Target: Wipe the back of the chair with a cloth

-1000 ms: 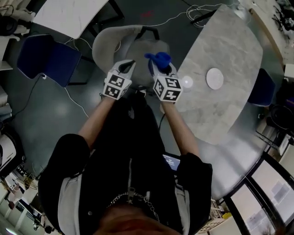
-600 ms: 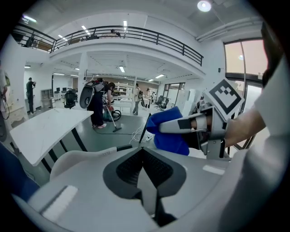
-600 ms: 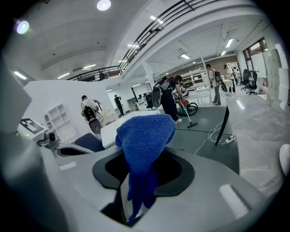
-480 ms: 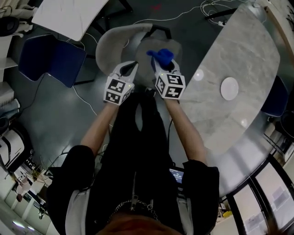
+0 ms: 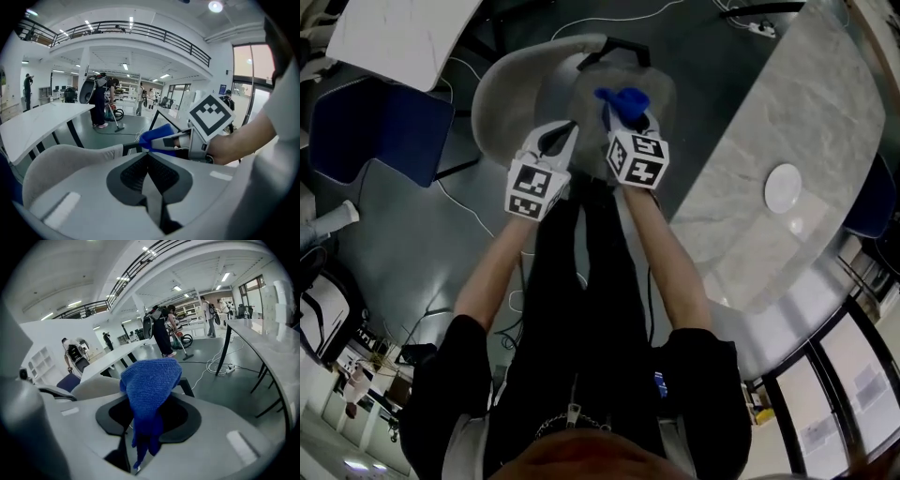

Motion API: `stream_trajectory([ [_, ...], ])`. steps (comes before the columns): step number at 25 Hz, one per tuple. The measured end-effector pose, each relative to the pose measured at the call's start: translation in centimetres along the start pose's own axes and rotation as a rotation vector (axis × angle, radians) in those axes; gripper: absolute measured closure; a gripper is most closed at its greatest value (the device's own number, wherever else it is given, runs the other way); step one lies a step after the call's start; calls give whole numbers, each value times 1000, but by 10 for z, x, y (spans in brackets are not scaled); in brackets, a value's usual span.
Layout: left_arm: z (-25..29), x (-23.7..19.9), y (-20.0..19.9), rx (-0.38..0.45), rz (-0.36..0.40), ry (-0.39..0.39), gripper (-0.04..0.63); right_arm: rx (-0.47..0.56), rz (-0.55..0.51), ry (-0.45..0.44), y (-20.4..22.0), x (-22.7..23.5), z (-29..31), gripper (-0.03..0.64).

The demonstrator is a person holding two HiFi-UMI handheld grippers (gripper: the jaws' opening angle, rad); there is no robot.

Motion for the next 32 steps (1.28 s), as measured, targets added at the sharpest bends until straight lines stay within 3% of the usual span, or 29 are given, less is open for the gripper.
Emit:
stream_trajectory([
  [8, 22, -40, 18, 8, -36, -48, 584, -32, -25, 34, -1, 1, 92, 476],
  [16, -10, -71, 30, 15, -71, -86, 584, -58, -159, -59, -21, -60, 157, 476],
  [24, -49, -95, 43, 20, -85, -149, 584, -76, -271, -184, -18, -140, 176, 476],
  [32, -69, -95, 55, 34, -104, -177, 584, -88, -354, -213, -10, -162, 175, 479],
])
Point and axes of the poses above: the fingertips, and each gripper's own axes: z forward along the fingers, x to its right, y out of its underside, the point moved 2 cm from there along -z, backward along the fingers, and after that the axes turned 1 degree about y, right-handed, at the moved point
